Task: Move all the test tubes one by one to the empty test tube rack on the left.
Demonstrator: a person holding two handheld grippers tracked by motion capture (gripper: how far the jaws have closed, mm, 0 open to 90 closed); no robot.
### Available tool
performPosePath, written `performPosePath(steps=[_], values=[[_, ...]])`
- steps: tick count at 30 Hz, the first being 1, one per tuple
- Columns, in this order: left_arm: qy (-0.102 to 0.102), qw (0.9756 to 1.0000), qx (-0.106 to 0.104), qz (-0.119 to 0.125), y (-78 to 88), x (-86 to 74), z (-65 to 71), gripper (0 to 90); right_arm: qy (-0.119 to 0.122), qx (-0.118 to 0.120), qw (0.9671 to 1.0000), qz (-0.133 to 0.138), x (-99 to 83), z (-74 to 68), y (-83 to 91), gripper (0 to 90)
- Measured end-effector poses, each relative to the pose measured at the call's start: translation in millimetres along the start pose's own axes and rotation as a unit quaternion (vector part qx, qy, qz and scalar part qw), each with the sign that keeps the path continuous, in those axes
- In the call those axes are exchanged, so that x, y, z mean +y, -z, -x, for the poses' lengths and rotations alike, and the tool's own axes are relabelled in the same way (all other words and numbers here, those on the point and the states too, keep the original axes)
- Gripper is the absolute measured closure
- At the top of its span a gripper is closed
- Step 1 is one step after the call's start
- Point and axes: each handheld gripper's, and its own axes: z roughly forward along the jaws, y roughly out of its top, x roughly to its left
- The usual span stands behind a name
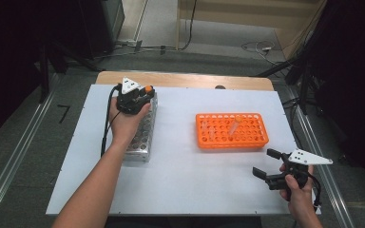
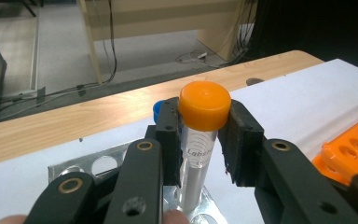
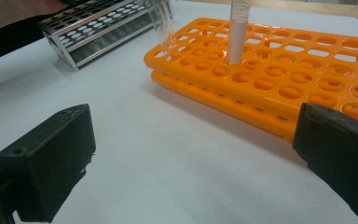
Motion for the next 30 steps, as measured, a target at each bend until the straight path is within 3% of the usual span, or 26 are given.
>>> performPosePath(steps=[13, 20, 23, 25, 30], values=[[0.003, 1.0, 0.006, -0.003, 1.9, 0.0, -0.6, 66.9, 0.003, 0.0, 1.0, 0.0, 0.3, -0.2, 0.2, 0.0], [0.007, 1.0, -0.002, 0.003, 4.5, 0.9, -0.7, 64.0, 0.004, 0.001, 1.0, 0.001, 0.3, -0.4, -0.3, 0.0], [0.016, 0.9998, -0.002, 0.007, 7.6, 1.5, -0.7, 54.9, 0.004, 0.001, 1.0, 0.002, 0.5, -0.5, -0.5, 0.0], [0.025, 0.9997, -0.001, 0.006, 10.6, 1.7, -1.0, 43.6, 0.003, 0.0, 1.0, 0.002, 0.6, -0.6, -0.7, 0.0], [0.035, 0.999, -0.023, 0.012, 22.5, 0.5, -0.3, 23.3, -0.001, 0.0, 1.0, 0.005, 1.6, -0.3, -1.2, 0.0]])
